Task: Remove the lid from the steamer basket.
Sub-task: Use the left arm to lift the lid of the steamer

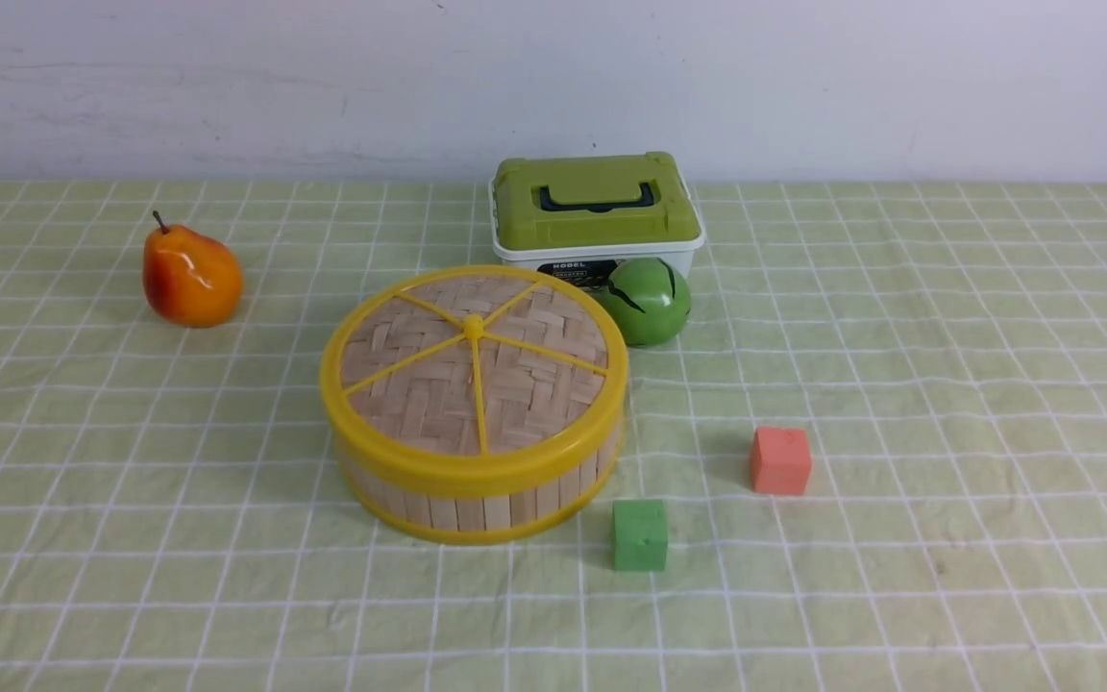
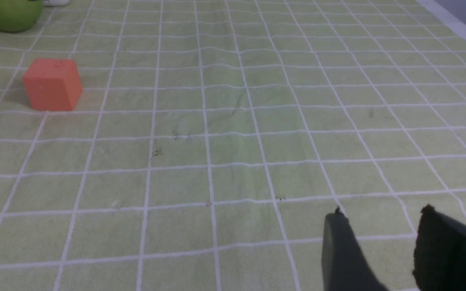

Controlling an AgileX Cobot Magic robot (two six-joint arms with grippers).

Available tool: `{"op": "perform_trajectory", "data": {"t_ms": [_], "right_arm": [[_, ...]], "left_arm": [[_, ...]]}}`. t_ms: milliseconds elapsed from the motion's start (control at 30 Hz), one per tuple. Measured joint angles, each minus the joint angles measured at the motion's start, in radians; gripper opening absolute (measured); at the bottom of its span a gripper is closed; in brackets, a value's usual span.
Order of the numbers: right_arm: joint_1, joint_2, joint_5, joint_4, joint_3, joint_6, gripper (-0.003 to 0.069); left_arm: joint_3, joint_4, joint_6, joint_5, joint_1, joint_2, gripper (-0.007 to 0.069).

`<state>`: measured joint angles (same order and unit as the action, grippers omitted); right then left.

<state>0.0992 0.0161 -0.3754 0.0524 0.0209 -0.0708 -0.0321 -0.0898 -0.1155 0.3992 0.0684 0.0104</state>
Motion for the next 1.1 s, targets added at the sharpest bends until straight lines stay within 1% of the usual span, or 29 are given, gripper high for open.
{"op": "perform_trajectory", "data": {"t_ms": [833,900,1000,1033,1100], "right_arm": [[0.0,0.0,0.0,0.0,0.0,0.0,0.0242],[0.0,0.0,0.0,0.0,0.0,0.0,0.0242],[0.0,0.0,0.0,0.0,0.0,0.0,0.0242],[0.0,0.0,0.0,0.0,0.0,0.0,0.0242],[0.0,0.0,0.0,0.0,0.0,0.0,0.0242]], "left_arm": [[0.0,0.003,0.0,-0.011,0.0,0.0,0.0238],[0.0,0.004,0.0,-0.06,0.0,0.0,0.0238],[0.0,0.004,0.0,-0.189,0.0,0.0,0.0238],[0.0,0.004,0.0,-0.209,0.0,0.0,0.0238],[0.0,0.004,0.0,-0.336,0.0,0.0,0.0238]]}}
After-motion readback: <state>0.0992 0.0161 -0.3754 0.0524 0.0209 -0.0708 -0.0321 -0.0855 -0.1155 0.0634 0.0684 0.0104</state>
